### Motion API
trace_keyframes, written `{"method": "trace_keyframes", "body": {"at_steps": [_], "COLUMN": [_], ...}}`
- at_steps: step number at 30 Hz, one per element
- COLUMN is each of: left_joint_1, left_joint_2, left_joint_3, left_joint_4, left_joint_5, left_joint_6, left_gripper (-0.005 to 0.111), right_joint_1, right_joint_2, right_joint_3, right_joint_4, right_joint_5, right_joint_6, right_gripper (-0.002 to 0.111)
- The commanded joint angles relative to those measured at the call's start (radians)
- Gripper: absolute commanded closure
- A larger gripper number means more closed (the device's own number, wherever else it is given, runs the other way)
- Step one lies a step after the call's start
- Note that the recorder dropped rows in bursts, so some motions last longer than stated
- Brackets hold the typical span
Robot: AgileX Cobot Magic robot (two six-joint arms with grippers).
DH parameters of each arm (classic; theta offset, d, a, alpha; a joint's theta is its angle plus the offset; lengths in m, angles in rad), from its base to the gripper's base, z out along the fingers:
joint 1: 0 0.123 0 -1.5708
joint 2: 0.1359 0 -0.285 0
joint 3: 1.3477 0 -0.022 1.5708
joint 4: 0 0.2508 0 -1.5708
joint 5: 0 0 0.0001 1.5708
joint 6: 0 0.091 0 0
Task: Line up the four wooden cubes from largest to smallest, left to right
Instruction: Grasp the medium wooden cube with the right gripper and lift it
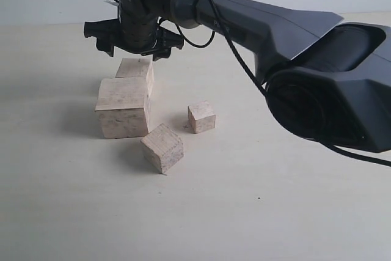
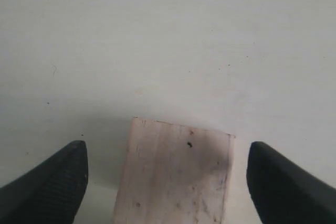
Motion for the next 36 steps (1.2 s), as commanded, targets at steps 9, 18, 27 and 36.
{"method": "trace_keyframes", "body": {"at_steps": [9,18,27,36], "left_joint_1": [0.001,0.001,0.001,0.001], "left_joint_2": [-0.005,-0.005,-0.005,-0.005], "left_joint_3": [0.002,0.002,0.002,0.002], "left_joint_4": [0.004,0.004,0.004,0.004], "left_joint_5": [-0.007,-0.007,-0.007,-0.007], "left_joint_6": [0.000,0.000,0.000,0.000], "left_gripper": [0.107,0.107,0.107,0.107], "right_joint_1": [0.000,0.000,0.000,0.000], "right_joint_2": [0.047,0.048,-0.007,-0.195], "right_joint_3": [-0.008,-0.008,-0.008,-0.008], "right_joint_4": [0.020,-0.001,-0.033,-0.124], "right_joint_5": [-0.023,-0.033,-0.036,-0.049], "right_joint_6": [-0.009,-0.009,-0.090,-0.346], "right_gripper": [0.031,0.051,0.108,0.108]}}
